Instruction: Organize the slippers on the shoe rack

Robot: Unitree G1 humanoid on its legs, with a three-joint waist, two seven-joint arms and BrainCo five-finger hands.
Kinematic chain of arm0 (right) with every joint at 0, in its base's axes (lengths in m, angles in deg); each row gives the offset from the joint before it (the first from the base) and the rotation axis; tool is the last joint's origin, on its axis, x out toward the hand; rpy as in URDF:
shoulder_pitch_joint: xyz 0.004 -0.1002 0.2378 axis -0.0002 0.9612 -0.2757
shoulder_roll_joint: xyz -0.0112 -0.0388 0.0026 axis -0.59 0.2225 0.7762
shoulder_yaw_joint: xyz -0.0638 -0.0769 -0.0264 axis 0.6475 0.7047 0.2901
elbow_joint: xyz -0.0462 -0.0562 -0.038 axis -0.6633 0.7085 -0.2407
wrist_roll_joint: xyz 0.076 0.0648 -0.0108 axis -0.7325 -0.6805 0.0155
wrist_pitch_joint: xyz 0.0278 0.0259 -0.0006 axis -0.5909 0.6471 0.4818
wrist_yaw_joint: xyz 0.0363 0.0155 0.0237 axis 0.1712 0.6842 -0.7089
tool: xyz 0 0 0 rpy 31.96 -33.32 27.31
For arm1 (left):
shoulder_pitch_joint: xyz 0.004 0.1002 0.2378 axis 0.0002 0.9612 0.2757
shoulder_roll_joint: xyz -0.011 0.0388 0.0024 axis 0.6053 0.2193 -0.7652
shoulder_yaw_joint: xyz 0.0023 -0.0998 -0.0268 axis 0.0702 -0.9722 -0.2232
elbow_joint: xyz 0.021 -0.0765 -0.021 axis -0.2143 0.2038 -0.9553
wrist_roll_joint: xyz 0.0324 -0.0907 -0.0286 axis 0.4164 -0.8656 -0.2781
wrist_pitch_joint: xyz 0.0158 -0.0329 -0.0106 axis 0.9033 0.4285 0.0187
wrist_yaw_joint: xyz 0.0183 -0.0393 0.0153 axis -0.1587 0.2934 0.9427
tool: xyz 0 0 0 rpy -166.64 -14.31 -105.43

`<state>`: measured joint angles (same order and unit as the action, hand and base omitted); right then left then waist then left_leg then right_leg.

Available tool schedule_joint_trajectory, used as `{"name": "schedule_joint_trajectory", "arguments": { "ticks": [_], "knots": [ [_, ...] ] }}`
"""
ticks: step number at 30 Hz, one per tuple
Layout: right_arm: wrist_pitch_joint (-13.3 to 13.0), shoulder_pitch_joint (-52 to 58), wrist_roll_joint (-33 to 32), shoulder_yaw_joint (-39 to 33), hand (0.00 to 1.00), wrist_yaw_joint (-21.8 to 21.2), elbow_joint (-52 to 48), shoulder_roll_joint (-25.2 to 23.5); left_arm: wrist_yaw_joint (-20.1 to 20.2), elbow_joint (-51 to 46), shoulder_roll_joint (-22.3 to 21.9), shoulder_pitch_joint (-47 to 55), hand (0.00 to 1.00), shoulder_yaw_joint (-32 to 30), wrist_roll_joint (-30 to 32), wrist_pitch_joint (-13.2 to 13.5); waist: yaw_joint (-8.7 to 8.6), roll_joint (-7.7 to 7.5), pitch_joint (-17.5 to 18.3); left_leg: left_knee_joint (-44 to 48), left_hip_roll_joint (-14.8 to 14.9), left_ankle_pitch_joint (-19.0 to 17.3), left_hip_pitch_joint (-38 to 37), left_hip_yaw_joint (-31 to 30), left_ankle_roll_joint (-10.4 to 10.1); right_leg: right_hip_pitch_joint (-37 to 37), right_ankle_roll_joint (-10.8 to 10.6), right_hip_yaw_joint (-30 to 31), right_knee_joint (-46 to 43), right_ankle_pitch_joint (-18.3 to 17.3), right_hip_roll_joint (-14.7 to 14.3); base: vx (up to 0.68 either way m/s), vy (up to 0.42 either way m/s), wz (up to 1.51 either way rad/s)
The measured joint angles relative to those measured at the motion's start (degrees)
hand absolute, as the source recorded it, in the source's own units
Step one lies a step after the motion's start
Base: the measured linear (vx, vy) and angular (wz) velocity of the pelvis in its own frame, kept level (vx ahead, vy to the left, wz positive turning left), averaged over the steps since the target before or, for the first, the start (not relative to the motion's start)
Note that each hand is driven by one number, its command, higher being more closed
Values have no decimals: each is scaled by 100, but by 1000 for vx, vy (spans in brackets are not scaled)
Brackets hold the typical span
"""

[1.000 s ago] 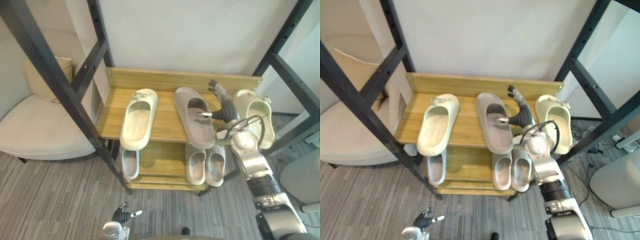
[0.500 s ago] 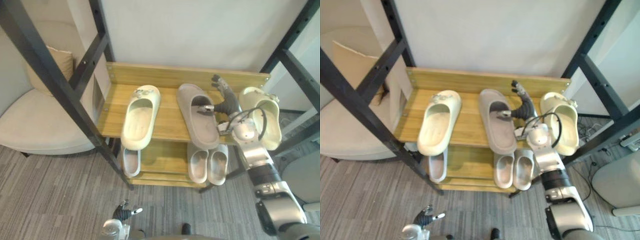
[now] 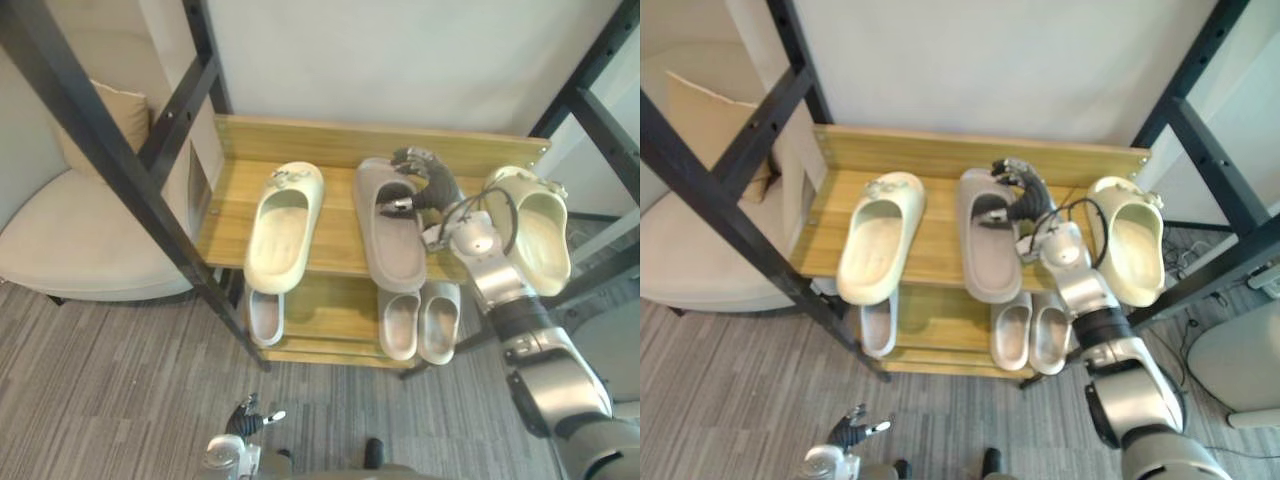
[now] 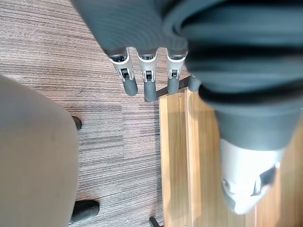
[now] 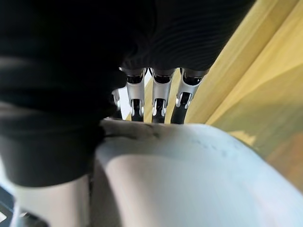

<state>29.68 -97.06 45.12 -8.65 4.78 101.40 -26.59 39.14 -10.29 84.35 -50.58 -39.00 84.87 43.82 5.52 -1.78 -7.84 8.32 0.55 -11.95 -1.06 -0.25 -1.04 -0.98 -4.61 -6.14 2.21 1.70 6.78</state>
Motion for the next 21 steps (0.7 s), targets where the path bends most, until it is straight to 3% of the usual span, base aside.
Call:
{"name": "schedule_joint_trajectory", "arguments": {
  "ticks": [8, 21],
  "knots": [
    [-34, -124, -13, -3, 100, -17, -18, 7, 1, -28, 0, -55, 0, -6, 0, -5, 59, -24, -89, -27, 7, 42, -1, -21, -25, 3, 0, -12, 12, 0, -6, 0, 0, 0],
    [-77, 1467, -41, -474, 100, -77, -2299, 47, 3, -29, 3, -47, 0, -21, 12, -26, -26, -47, -85, -28, 2, 42, -95, -24, -24, -82, -10, -5, 13, 7, 6, 0, 0, 0]
  ]
}}
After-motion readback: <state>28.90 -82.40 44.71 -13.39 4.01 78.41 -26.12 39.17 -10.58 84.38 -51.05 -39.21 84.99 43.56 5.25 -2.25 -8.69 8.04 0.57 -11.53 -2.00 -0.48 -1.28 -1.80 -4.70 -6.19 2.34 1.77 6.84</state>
